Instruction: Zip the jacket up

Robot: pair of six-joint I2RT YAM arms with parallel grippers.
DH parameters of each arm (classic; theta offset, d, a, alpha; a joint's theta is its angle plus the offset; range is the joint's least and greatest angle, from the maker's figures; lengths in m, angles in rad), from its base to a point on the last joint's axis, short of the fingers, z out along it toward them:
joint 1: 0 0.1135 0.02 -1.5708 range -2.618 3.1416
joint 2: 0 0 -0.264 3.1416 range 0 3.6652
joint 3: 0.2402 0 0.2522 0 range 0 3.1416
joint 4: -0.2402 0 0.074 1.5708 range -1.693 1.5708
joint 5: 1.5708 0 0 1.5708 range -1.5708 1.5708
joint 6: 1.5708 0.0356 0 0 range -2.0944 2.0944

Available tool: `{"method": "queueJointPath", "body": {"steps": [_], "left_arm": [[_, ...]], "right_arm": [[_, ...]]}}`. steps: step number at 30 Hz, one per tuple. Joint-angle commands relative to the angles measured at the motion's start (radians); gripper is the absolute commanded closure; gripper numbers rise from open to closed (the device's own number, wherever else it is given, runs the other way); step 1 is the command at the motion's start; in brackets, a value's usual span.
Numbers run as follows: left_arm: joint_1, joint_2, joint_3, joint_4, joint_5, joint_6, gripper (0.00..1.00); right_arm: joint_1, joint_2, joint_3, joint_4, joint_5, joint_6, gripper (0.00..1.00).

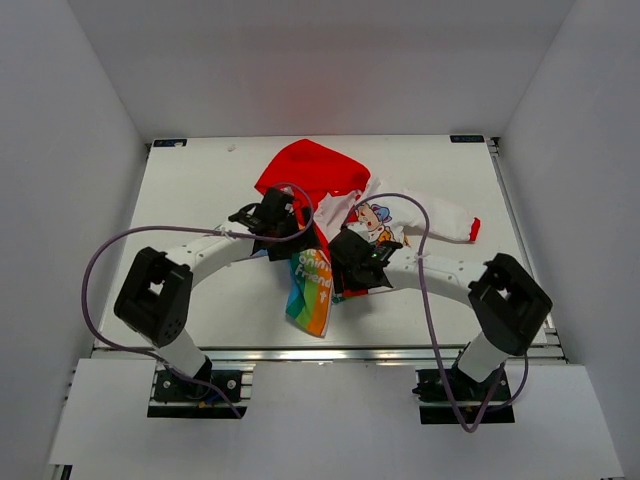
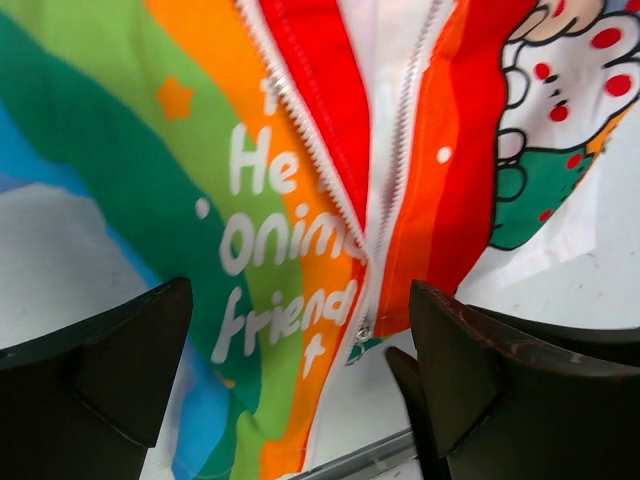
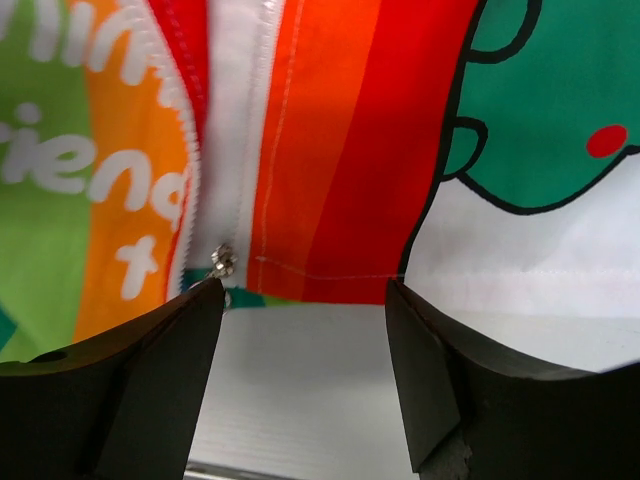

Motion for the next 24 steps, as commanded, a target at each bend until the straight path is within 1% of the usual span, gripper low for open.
{"method": "queueJointPath", "body": {"steps": [1,4,5,6,7,8,9,10,11,15,19,21,23,24], "left_arm": [[-0.002,0.022,0.066,0.071,0.039,0.013,0.02],[-0.002,0.057,0.098,0.088,0.079,0.019,0.02],[-0.002,0.079,0.106,0.090,0.077,0.021,0.02],[-0.002,0.090,0.109,0.096,0.085,0.021,0.02],[-0.002,0.099,0.111,0.099,0.100,0.022,0.02],[-0.002,0.116,0.114,0.108,0.102,0.021,0.02],[-0.002,0.123,0.108,0.111,0.114,0.022,0.02],[-0.002,0.131,0.108,0.117,0.117,0.024,0.02],[-0.002,0.145,0.098,0.123,0.117,0.024,0.02],[-0.002,0.194,0.088,0.157,0.143,0.027,0.02],[-0.002,0.269,0.104,0.153,0.162,0.025,0.02],[-0.002,0.301,0.115,0.142,0.139,0.027,0.02],[-0.002,0.315,0.121,0.131,0.127,0.029,0.02],[-0.002,0.321,0.127,0.128,0.123,0.029,0.02]], "right_arm": [[0.002,0.043,0.043,-0.012,0.052,0.032,0.29],[0.000,0.080,0.050,-0.003,0.052,0.040,0.30],[0.000,0.088,0.053,0.000,0.053,0.040,0.35],[0.002,0.103,0.054,0.008,0.056,0.038,0.37],[0.000,0.109,0.054,0.011,0.058,0.037,0.42],[0.000,0.121,0.059,0.011,0.061,0.038,0.59],[0.000,0.126,0.057,0.009,0.070,0.041,0.66],[0.002,0.131,0.057,0.008,0.076,0.043,0.70],[0.000,0.134,0.057,0.000,0.087,0.046,0.79],[0.000,0.105,0.048,-0.032,0.116,0.049,0.93],[0.000,0.028,0.024,-0.081,0.135,0.038,0.92],[0.000,-0.033,-0.001,-0.080,0.118,0.015,0.93],[0.000,-0.099,-0.061,-0.052,0.049,-0.017,0.96],[0.000,-0.121,-0.085,-0.040,-0.012,-0.049,0.98]]}}
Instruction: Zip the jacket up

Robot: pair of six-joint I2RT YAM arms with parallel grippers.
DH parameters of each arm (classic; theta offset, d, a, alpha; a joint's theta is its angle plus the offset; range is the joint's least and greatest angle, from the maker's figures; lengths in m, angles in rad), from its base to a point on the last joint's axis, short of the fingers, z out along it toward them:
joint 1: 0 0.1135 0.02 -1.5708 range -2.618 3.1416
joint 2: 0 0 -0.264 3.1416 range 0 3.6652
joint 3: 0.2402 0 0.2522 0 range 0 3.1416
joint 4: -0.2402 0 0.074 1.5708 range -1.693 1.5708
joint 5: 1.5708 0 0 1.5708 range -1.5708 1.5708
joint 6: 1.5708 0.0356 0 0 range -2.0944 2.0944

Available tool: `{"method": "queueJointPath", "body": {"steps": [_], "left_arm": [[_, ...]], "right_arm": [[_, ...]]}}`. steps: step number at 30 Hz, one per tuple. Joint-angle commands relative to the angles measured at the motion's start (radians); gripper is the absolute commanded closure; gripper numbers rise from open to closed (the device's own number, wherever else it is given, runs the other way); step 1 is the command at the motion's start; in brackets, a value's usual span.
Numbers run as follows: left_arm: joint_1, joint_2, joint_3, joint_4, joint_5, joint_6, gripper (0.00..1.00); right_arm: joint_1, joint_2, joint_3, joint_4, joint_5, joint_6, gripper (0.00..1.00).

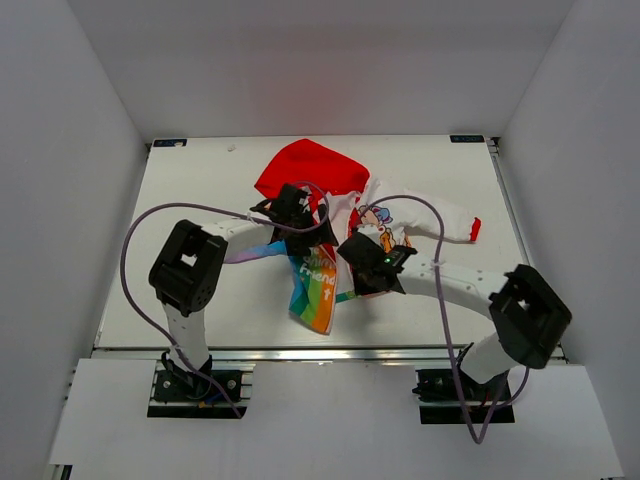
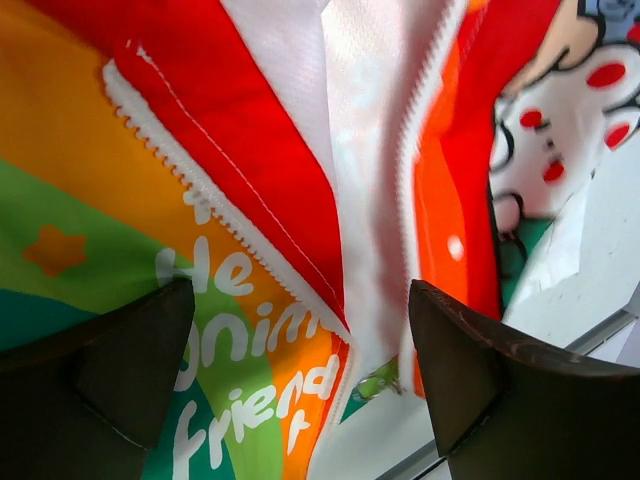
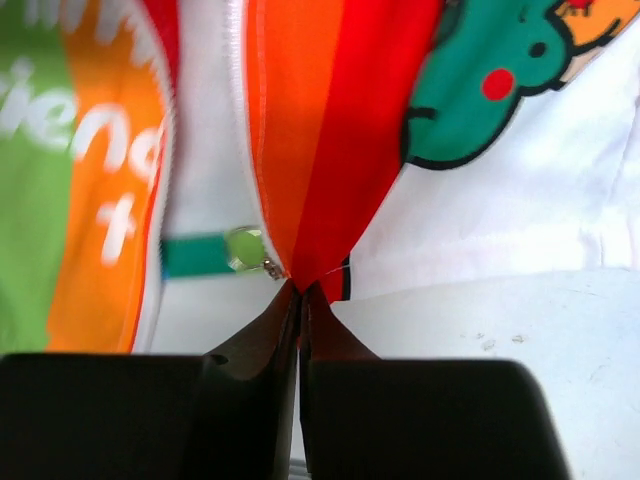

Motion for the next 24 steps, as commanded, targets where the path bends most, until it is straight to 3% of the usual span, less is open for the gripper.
{"method": "queueJointPath", "body": {"steps": [1,4,9,13,16,17,19,24], "left_arm": [[-0.005,0.057,0.009,-0.030,-0.018,0.014,0.02],[-0.007,0.068,0.026,-0.047,-0.037,0.016,0.02],[-0.005,0.076,0.035,-0.056,-0.044,0.019,0.02],[-0.005,0.079,0.034,-0.058,-0.038,0.019,0.02],[-0.005,0.071,0.032,-0.061,-0.041,0.019,0.02],[-0.005,0.068,0.031,-0.061,-0.043,0.020,0.02],[-0.005,0.062,0.031,-0.062,-0.043,0.022,0.02],[-0.005,0.051,0.029,-0.065,-0.044,0.023,0.02]], "right_arm": [[0.001,-0.105,-0.103,0.016,-0.117,-0.065,1.00],[0.001,-0.168,-0.192,0.039,-0.235,-0.106,1.00],[0.000,-0.242,-0.298,0.045,-0.275,-0.108,0.96],[0.000,-0.245,-0.315,0.048,-0.266,-0.095,0.81],[0.000,-0.269,-0.290,0.047,-0.258,-0.095,0.55],[-0.002,-0.287,-0.284,0.045,-0.257,-0.095,0.37],[0.000,-0.306,-0.272,0.036,-0.226,-0.086,0.32],[0.000,-0.334,-0.270,-0.002,-0.175,-0.054,0.32]]}}
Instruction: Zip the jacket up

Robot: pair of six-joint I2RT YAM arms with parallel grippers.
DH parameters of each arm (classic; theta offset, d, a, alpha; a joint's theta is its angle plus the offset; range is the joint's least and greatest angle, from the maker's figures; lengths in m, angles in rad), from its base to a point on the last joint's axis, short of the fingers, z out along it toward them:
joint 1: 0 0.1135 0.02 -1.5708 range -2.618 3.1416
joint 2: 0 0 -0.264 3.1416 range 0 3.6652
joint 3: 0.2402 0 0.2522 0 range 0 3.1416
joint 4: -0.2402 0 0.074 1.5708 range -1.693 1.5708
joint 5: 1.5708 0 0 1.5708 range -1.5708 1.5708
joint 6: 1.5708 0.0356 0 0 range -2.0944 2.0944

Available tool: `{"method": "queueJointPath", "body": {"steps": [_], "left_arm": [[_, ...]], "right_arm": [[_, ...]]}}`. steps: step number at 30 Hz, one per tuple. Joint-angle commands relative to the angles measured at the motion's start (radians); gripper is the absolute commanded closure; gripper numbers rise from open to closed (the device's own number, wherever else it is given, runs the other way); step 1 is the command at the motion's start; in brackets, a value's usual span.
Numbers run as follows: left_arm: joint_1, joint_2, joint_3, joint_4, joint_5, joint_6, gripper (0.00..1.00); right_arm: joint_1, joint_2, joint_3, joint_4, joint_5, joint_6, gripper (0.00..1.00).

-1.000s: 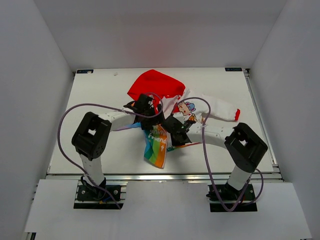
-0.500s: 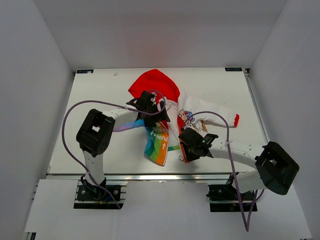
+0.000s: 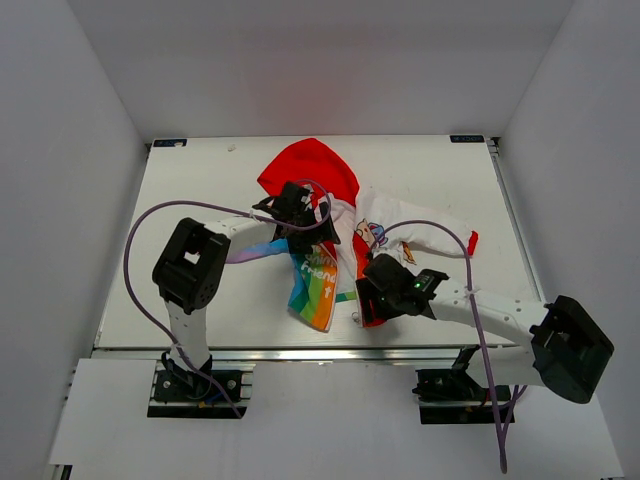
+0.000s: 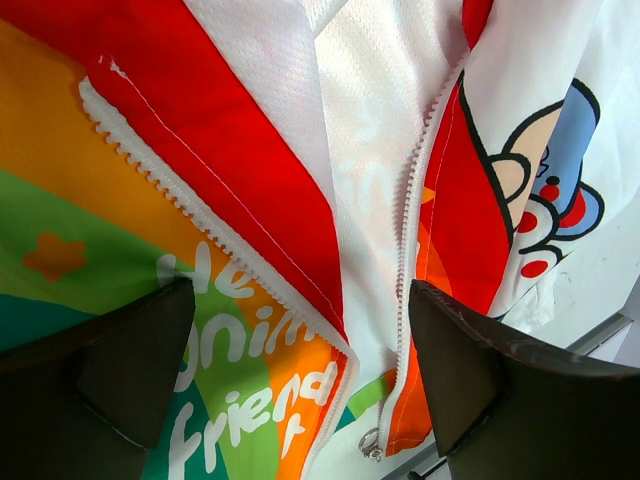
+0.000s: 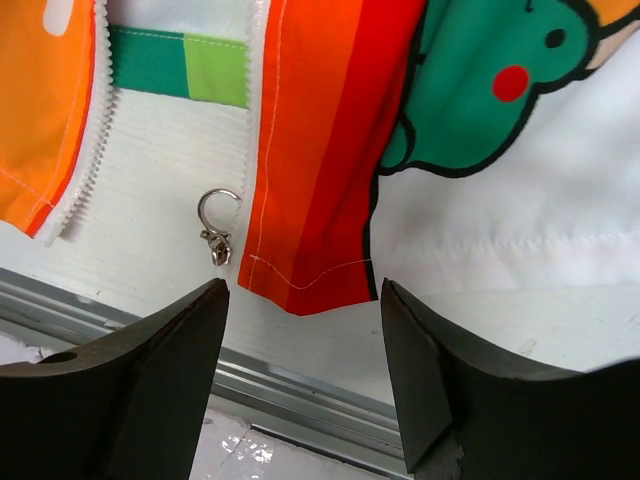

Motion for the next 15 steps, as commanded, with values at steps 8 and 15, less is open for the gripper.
{"method": "queueJointPath", "body": {"steps": [8,15], "left_arm": [[-0.004,0.009,-0.023,-0.048,-0.039,0.022,0.02],[-0.004,0.006,-0.029,-0.048,-0.042,0.020,0.02]], "right_arm": [[0.003,0.006,0.027,-0.009,0.057,0.070,0.34],[0.035,0.043,0.029,0.025,0.065,0.111,0.34]]}}
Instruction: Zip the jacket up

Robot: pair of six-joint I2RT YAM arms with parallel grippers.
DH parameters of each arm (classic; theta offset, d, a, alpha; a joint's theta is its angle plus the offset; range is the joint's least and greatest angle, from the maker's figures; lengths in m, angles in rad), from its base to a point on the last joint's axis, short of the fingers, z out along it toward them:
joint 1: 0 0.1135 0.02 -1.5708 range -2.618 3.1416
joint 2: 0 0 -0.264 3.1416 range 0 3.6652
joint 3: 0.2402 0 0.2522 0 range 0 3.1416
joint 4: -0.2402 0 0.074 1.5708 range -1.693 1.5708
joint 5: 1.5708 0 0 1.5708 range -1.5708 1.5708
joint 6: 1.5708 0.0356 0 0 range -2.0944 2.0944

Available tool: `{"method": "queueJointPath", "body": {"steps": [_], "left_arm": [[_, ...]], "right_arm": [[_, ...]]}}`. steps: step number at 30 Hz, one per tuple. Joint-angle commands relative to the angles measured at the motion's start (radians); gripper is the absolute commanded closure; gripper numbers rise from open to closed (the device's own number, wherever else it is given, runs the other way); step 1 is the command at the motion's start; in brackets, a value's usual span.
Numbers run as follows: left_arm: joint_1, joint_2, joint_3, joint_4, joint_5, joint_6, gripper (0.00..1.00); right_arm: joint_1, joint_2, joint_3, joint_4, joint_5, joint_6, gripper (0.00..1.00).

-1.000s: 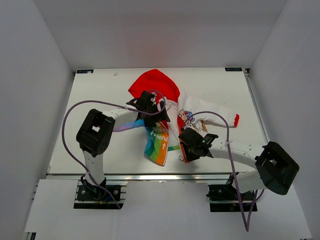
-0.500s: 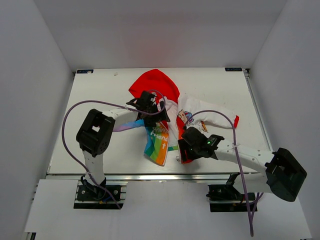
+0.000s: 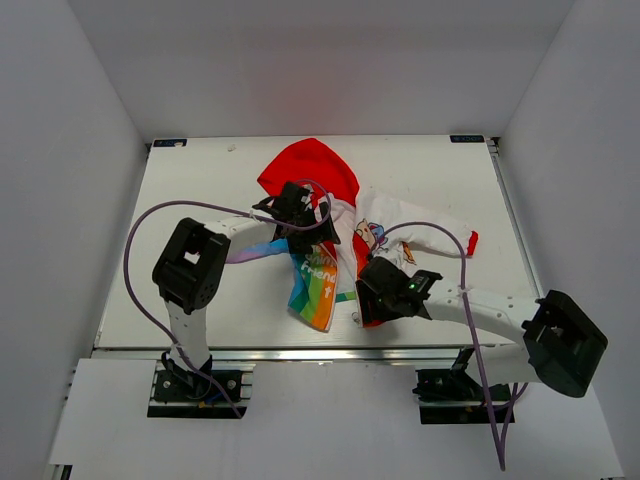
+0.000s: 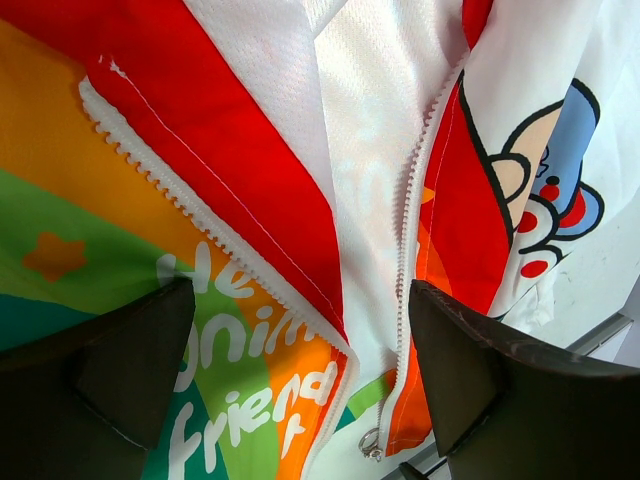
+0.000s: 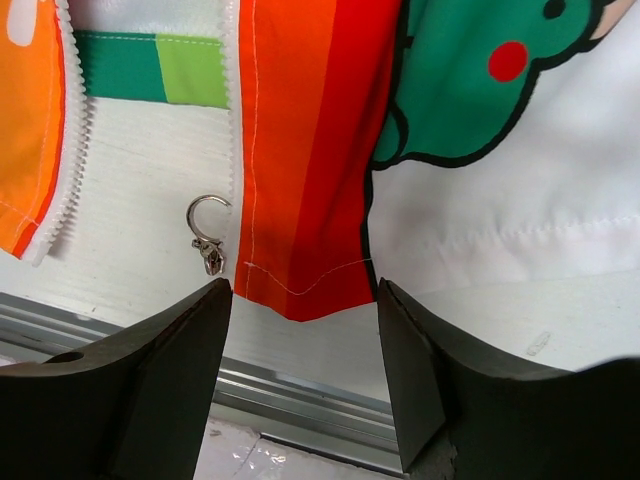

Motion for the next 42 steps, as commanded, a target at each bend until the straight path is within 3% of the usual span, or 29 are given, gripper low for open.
{"method": "queueJointPath", "body": {"steps": [1,15,24,32,42], "left_arm": [[-0.004,0.006,-0.029,-0.048,-0.045,0.020,0.02],[-0.004,-0.011,-0.041,-0.050,-0.057,0.020,0.02],[-0.004,-0.009,-0.040,-0.062,-0.065,0.023,0.02],[-0.004,-0.017,-0.052,-0.056,-0.063,0.029,0.02],[-0.004,-0.009,-0.044,-0.059,-0.059,0.034,0.02]], "right_arm": [[0.027,0.029,0.026,0.026,0.033,0.042,0.34],[0.064,0.132,0.031,0.046,0.100,0.094,0.35],[0.083,0.128,0.074,-0.030,0.165,0.149,0.35],[0.084,0.069,0.085,-0.029,0.148,0.152,0.34],[0.084,0.125,0.074,-0.012,0.136,0.157,0.34]]}}
